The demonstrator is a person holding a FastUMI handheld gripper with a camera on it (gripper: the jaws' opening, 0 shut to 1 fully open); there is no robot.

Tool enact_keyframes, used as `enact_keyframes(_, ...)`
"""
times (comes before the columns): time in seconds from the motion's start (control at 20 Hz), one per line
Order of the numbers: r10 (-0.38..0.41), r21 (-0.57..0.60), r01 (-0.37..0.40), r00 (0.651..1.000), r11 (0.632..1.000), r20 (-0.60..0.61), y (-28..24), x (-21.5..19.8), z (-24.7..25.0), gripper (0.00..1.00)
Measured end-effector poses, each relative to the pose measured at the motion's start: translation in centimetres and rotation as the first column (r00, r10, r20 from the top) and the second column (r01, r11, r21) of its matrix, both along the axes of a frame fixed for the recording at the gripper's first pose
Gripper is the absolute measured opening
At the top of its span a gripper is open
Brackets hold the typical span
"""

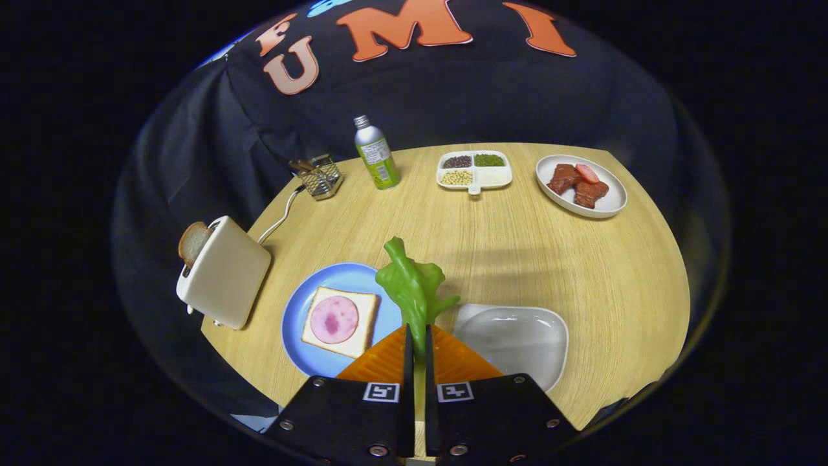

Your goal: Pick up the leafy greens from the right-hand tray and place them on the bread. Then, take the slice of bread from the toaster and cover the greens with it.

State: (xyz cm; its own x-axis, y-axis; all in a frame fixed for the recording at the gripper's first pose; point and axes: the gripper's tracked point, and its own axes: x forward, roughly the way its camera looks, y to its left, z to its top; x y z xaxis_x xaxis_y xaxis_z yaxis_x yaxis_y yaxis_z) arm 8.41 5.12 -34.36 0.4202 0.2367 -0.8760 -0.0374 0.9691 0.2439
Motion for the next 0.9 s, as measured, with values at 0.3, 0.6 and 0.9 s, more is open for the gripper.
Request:
enact_keyframes(0.3, 0.062, 0.021, -0.062, 0.998, 0.998, 0.004, 4.9, 0.5, -0.1, 0.07)
enact_keyframes(0.6, 0.086, 0.046, -0.085, 0.996, 0.995, -0.032, 8.9, 0.6, -2.4, 0.07)
enact_keyframes(0.9, 0.106, 0.030, -0.104, 0.993, 0.994, -0.054, 11.7, 0.8, -5.0, 0.09)
